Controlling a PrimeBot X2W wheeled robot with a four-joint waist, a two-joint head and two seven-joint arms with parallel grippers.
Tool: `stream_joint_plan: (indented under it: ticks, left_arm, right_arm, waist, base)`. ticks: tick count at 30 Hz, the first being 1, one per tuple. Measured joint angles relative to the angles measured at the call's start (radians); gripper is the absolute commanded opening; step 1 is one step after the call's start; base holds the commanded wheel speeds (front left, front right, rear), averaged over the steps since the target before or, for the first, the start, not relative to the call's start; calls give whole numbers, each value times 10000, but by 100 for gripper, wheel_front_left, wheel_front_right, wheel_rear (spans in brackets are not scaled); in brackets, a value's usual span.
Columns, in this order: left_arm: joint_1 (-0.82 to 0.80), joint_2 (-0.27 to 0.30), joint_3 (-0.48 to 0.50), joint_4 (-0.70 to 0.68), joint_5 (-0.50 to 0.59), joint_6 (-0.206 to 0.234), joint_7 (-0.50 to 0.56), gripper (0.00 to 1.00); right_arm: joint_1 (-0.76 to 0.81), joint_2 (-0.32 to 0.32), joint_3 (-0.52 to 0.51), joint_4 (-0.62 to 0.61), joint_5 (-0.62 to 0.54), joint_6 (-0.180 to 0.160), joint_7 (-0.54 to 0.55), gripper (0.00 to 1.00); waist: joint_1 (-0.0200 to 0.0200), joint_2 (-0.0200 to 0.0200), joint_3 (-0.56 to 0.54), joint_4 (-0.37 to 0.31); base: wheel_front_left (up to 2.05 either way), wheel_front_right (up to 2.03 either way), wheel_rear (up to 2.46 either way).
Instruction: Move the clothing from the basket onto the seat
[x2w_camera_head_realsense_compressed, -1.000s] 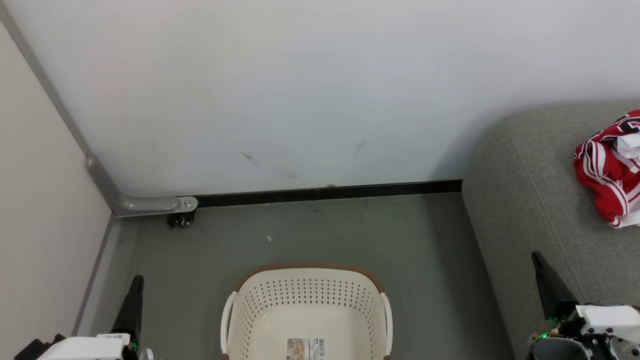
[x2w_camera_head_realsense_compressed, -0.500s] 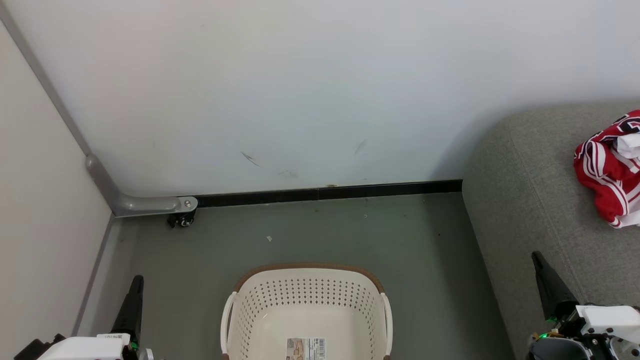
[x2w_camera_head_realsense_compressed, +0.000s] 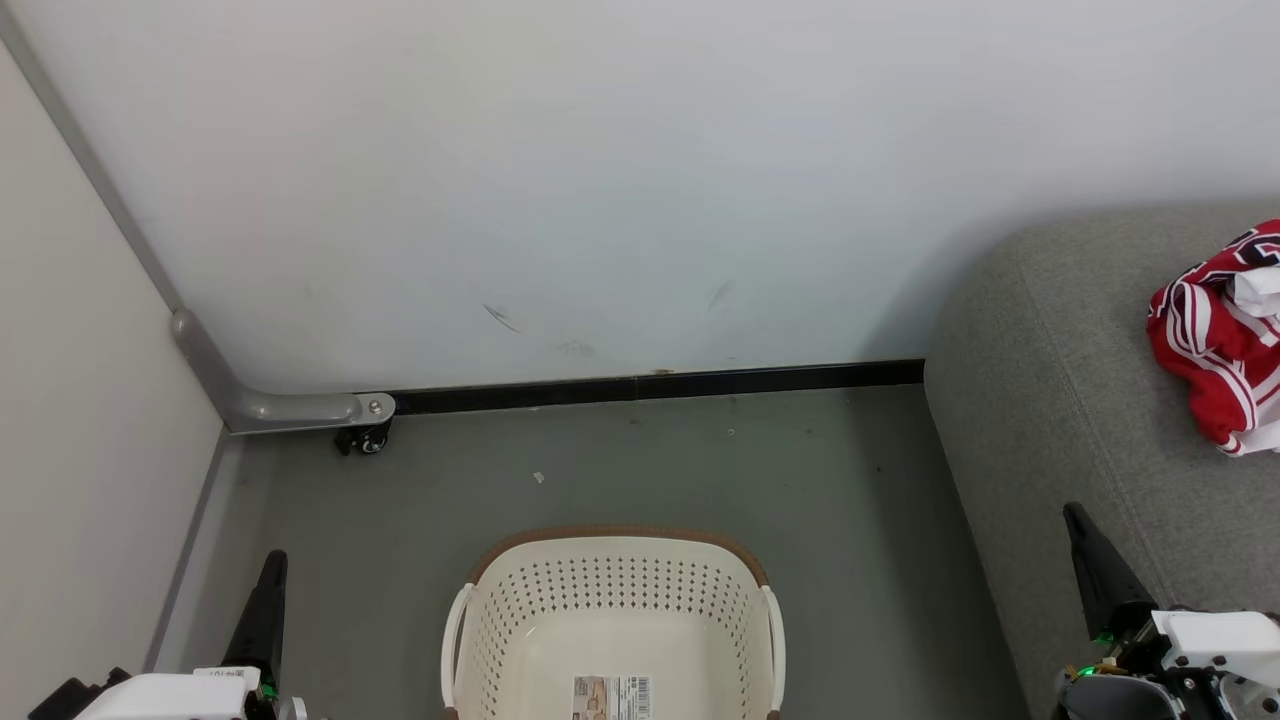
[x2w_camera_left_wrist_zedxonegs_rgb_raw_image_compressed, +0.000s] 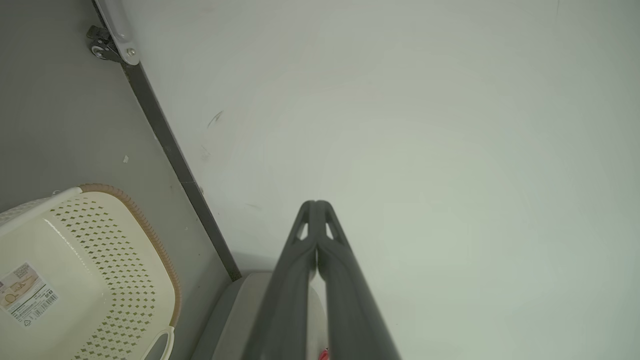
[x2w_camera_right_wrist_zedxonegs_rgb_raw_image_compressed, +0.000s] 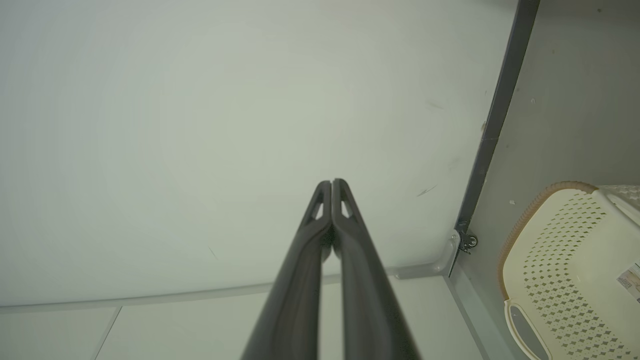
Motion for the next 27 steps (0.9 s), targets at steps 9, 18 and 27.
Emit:
stream_joint_plan:
  ticks: [9, 18, 27]
  left_arm:
    - [0, 0, 2, 0, 0, 0, 0, 0]
    - [0, 0, 2, 0, 0, 0, 0, 0]
    - [0, 0, 2, 0, 0, 0, 0, 0]
  right_arm:
    - [0, 10, -15, 4, 0, 0, 2, 0]
    - [0, 27, -33, 4, -2, 0, 10, 0]
    - [0, 63, -44, 6, -8, 0, 12, 0]
  waist:
    - [0, 0, 0, 0]
    - [0, 0, 0, 0]
    - [0, 0, 1, 0]
  base:
    - [0, 0, 0]
    - [0, 0, 0]
    - [0, 0, 0]
